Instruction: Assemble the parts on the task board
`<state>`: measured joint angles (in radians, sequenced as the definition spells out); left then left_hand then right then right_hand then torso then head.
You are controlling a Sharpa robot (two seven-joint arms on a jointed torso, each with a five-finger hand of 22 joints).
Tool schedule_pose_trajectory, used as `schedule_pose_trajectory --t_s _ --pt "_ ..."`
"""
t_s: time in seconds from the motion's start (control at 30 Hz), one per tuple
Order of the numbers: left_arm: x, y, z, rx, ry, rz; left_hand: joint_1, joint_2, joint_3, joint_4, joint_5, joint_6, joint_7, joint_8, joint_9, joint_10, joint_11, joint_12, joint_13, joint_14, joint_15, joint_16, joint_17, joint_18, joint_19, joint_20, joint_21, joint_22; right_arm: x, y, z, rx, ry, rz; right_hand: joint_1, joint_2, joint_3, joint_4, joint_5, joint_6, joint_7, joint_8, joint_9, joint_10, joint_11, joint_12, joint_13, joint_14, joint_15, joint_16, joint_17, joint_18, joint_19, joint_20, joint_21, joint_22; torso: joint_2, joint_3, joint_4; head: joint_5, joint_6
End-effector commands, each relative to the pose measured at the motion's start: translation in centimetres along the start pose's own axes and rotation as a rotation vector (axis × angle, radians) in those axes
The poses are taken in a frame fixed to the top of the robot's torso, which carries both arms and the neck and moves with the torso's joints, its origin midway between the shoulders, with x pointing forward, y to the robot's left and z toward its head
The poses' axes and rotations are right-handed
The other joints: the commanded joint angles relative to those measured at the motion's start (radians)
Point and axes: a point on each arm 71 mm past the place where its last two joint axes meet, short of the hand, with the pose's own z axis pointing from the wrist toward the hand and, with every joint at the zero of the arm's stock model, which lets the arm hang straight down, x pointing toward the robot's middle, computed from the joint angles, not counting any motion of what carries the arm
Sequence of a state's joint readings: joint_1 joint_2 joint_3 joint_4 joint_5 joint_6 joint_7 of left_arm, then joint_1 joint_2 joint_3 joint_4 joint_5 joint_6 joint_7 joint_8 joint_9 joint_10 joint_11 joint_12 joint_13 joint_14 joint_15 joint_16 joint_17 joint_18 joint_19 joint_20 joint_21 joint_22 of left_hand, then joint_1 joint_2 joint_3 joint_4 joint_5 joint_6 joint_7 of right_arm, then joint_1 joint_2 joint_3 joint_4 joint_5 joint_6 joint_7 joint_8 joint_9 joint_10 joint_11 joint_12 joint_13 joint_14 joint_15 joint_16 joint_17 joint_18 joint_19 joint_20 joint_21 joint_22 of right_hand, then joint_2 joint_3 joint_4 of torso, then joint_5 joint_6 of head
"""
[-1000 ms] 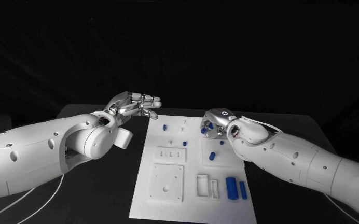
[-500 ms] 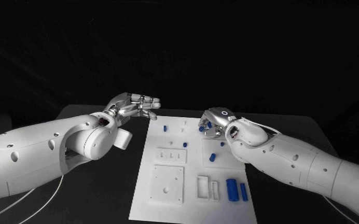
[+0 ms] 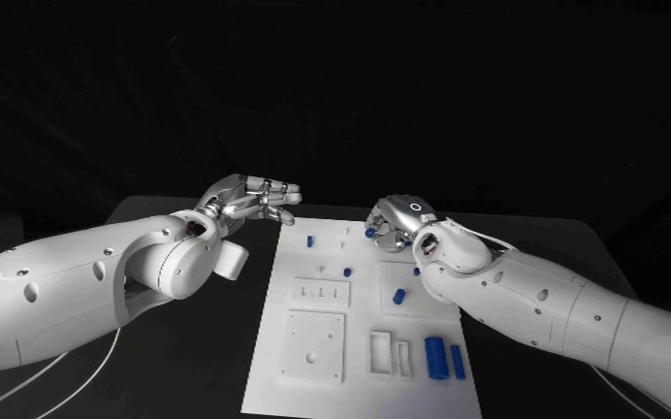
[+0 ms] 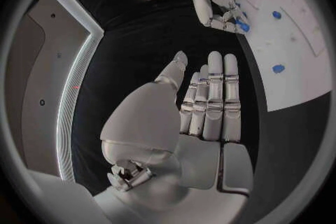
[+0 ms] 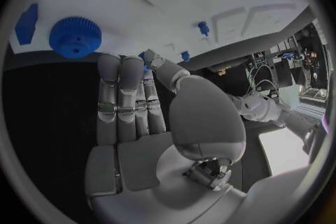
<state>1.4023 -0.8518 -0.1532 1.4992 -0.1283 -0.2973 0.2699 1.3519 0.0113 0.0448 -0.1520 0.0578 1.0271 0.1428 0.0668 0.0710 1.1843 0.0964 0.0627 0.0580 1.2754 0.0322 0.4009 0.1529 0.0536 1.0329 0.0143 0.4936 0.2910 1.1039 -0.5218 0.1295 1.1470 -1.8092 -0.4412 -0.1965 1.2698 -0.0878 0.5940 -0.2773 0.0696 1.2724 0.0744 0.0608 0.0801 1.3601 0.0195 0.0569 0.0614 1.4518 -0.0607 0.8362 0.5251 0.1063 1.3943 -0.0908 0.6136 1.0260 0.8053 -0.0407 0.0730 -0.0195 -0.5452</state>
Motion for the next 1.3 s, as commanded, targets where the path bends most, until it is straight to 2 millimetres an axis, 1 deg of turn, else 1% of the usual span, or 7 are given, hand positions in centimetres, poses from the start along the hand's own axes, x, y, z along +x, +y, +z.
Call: schedule_pose_trajectory --t_s 0.03,0.3,0.4,0.43,0.67,0.87,1.3 --pt "0.3 -0.3 0.1 0.012 0.019 -0.001 -0.006 -0.001 -0.006 -0.002 0.003 -0.007 -0.001 -0.004 0.000 -0.008 0.002 -0.003 0.002 0.007 -0.001 -0.004 -0.001 0.009 0.006 -0.001 -0.006 -0.001 -0.2 0.1 0.2 0.023 -0.034 -0.015 0.000 -0.001 0.007 0.000 -0.002 0.006 0.003 0.003 0.004 0.008 0.001 0.002 0.002 -0.003 -0.007 0.003 -0.002 0.003 0.006 0.000 -0.005 0.007 0.002 -0.0002 -0.0005 0.001 -0.001" --pt "0.7 -0.5 0.2 0.016 0.029 -0.001 -0.006 -0.001 -0.006 -0.002 0.003 -0.007 -0.001 -0.004 0.000 -0.008 0.002 -0.003 0.002 0.007 -0.001 -0.004 -0.001 0.009 0.006 -0.001 -0.006 -0.001 -0.4 0.8 0.9 0.026 -0.057 -0.017 0.000 -0.003 0.010 0.000 -0.001 0.007 0.003 0.003 0.003 0.008 0.001 0.002 0.002 -0.003 -0.007 0.005 -0.004 0.002 0.014 0.000 -0.030 0.038 0.007 -0.0019 0.0036 0.000 0.000" --pt "0.9 -0.7 0.3 0.020 0.033 0.000 -0.006 -0.001 -0.006 -0.002 0.003 -0.007 -0.001 -0.004 0.000 -0.008 0.002 -0.003 0.002 0.007 -0.001 -0.004 -0.001 0.009 0.006 -0.001 -0.006 -0.001 -0.6 1.2 1.2 0.022 -0.064 -0.017 0.000 -0.003 0.010 0.000 -0.001 0.007 0.003 0.003 0.003 0.008 0.001 0.002 0.002 -0.003 -0.007 0.005 -0.004 0.002 0.014 0.000 -0.030 0.038 0.011 -0.0037 0.0069 -0.001 0.002" --pt "1.0 -0.7 0.3 0.021 0.034 0.000 -0.006 -0.001 -0.006 -0.002 0.003 -0.007 -0.001 -0.004 0.000 -0.008 0.002 -0.003 0.002 0.007 -0.001 -0.004 -0.001 0.009 0.006 -0.001 -0.006 -0.001 -0.6 1.2 1.3 0.021 -0.065 -0.017 -0.001 -0.003 0.010 0.001 -0.002 0.007 0.002 0.003 0.003 0.008 0.001 0.002 0.002 -0.004 -0.008 0.006 -0.007 0.002 0.027 -0.001 -0.063 0.077 0.012 -0.0042 0.0078 -0.001 0.003" --pt "1.3 -1.1 0.4 0.028 0.043 0.001 -0.006 -0.001 -0.006 -0.002 0.003 -0.007 -0.001 -0.004 0.000 -0.008 0.002 -0.003 0.002 0.007 -0.001 -0.004 -0.001 0.009 0.006 -0.001 -0.006 -0.001 -0.7 1.6 1.8 0.015 -0.067 -0.020 -0.001 -0.003 0.010 0.001 -0.002 0.007 0.003 0.003 0.003 0.007 0.001 0.002 0.002 -0.004 -0.007 0.007 -0.009 0.000 0.037 0.000 -0.060 0.118 0.022 -0.0093 0.0151 -0.005 0.008" --pt "1.4 -1.5 0.4 0.034 0.047 0.004 -0.006 -0.001 -0.006 -0.002 0.003 -0.007 -0.001 -0.004 0.000 -0.008 0.002 -0.003 0.002 0.007 -0.001 -0.004 -0.001 0.009 0.006 -0.001 -0.006 -0.001 -0.7 2.0 2.0 0.008 -0.064 -0.018 -0.001 -0.003 0.010 0.000 -0.001 0.006 0.003 0.003 0.002 0.007 0.001 0.002 0.002 -0.004 -0.007 0.007 -0.010 0.000 0.044 0.000 -0.069 0.142 0.028 -0.0121 0.0182 -0.003 0.014" --pt "1.6 -1.9 0.5 0.043 0.050 0.010 -0.005 -0.001 -0.006 -0.006 0.003 -0.009 -0.001 -0.004 -0.001 -0.010 0.003 -0.003 0.002 0.007 -0.001 -0.007 -0.002 0.009 0.005 -0.001 -0.004 -0.004 -0.7 2.3 2.3 0.000 -0.047 -0.013 -0.001 -0.001 0.005 0.000 0.000 0.005 0.003 0.003 0.001 0.005 0.002 0.002 0.002 -0.003 -0.007 0.008 -0.012 0.001 0.052 0.000 -0.092 0.168 0.035 -0.0135 0.0158 0.000 0.013"
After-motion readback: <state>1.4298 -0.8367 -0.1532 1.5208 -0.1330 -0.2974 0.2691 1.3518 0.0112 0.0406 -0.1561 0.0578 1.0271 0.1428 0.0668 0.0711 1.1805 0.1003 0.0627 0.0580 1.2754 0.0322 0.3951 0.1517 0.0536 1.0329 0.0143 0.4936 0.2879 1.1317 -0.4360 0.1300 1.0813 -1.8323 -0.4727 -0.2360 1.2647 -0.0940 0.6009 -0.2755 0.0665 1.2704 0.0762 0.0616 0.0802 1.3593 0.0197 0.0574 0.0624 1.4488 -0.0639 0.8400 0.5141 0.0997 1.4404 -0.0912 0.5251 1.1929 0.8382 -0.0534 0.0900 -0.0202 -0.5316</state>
